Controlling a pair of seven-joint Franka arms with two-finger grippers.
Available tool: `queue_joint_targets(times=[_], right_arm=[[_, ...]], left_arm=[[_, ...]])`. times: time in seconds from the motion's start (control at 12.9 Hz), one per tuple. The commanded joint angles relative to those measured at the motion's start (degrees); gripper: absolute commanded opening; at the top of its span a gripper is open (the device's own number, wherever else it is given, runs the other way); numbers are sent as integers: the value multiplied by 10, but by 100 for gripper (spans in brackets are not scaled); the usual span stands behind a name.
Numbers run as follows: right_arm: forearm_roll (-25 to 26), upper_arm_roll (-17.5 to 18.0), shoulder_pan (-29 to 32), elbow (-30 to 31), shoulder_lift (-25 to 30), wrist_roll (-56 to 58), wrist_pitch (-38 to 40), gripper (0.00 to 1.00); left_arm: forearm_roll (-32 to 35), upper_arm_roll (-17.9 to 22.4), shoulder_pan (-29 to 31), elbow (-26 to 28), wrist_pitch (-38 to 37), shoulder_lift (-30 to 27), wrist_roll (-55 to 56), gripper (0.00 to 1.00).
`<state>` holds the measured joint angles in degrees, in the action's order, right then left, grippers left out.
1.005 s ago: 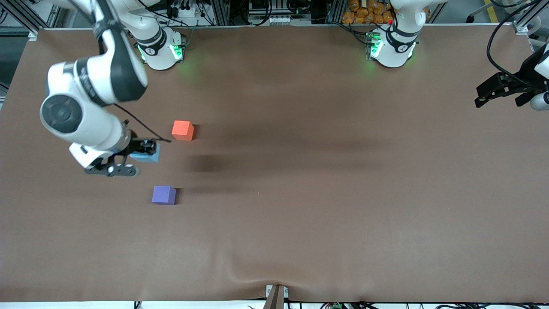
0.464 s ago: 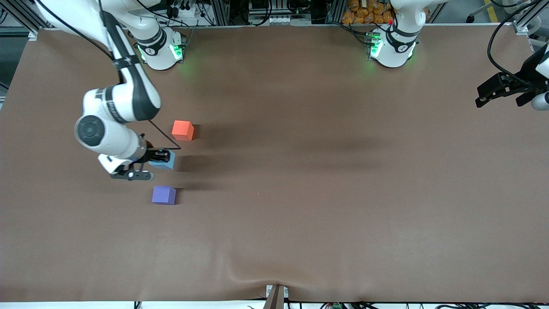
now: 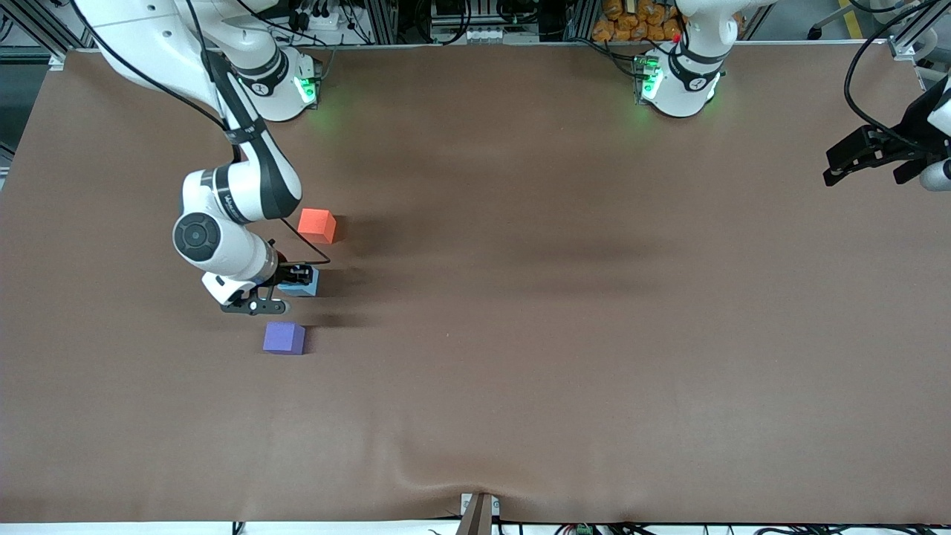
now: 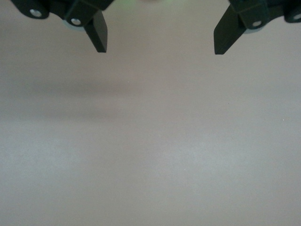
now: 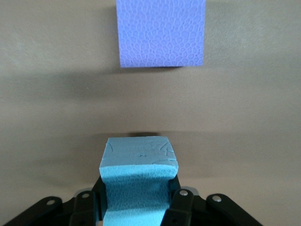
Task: Place blue block between orange and purple blocks
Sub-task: 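Lower the blue cube between the red and purple cubes, open gripper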
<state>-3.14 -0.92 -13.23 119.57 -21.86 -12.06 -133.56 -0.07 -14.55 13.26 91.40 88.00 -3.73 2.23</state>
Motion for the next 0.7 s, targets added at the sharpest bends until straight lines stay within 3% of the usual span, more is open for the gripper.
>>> queue_joint_targets(times=[0.0, 0.39, 0.46, 0.54, 0.62], right_arm=[[-8, -1, 1, 2, -8, 4, -9, 0], [-8, -1, -1, 3, -22, 1, -24, 0], [-8, -1, 1, 2, -22, 1, -23, 17], [-8, -1, 5, 1, -22, 1, -22, 62], [-7, -1, 6, -3, -22, 1, -15, 100]], left_arm=[[-5, -4, 4, -6, -8, 4, 2, 100], [-5, -3, 6, -6, -18, 3, 2, 100], [-4, -3, 5, -8, -22, 3, 2, 100], [-2, -3, 5, -10, -23, 4, 1, 100], [-2, -4, 4, -11, -23, 4, 1, 100]])
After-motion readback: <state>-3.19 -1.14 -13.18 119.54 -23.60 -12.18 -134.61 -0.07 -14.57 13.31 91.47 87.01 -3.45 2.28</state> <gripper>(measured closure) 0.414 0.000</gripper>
